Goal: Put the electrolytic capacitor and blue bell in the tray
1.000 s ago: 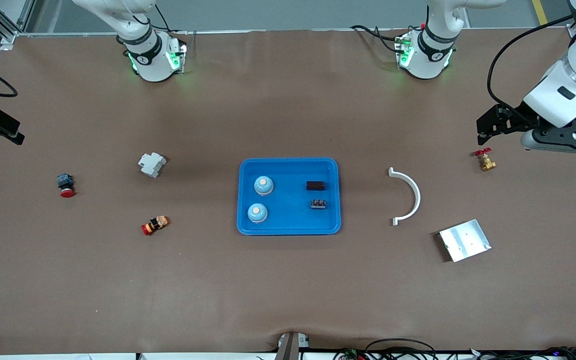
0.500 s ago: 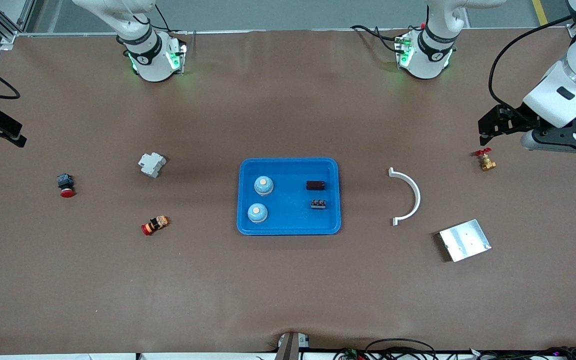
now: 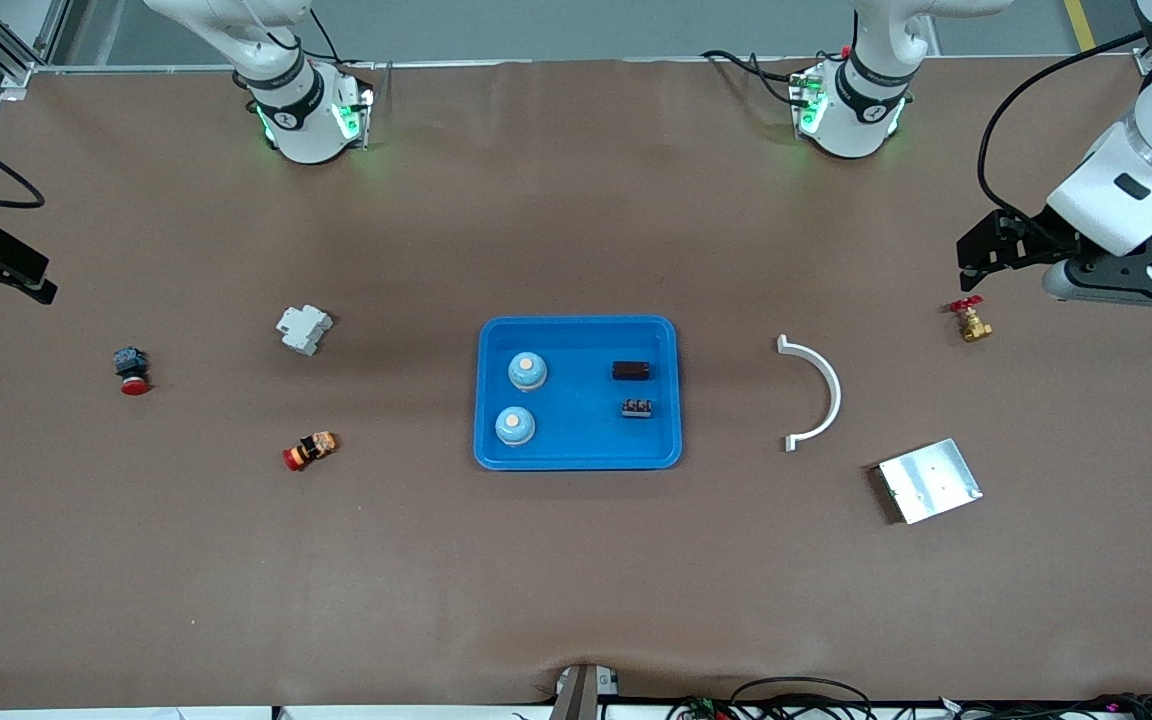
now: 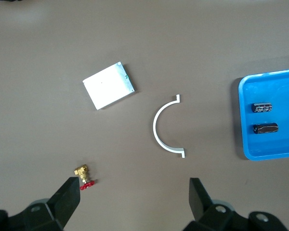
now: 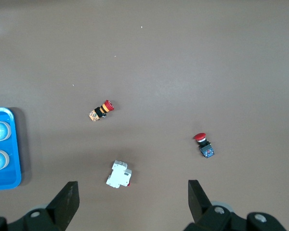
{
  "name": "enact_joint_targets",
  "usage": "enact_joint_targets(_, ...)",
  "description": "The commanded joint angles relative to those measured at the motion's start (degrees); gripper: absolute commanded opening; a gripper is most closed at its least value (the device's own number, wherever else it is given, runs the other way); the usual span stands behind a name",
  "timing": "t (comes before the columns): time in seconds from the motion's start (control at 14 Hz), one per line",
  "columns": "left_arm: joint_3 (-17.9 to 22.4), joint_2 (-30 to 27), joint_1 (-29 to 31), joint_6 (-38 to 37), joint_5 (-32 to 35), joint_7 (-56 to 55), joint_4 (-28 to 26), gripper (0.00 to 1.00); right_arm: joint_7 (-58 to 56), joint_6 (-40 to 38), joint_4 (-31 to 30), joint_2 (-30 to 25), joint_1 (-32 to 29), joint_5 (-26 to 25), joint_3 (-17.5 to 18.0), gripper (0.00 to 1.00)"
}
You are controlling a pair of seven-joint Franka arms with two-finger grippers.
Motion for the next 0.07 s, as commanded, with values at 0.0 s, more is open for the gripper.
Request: enact_joint_targets(0.0, 0.4, -1.2, -0.8, -0.8, 0.7, 0.4, -0.6, 1.00, -0.1, -0.7, 1.9, 1.0, 0.8, -0.5, -0.6, 1.00)
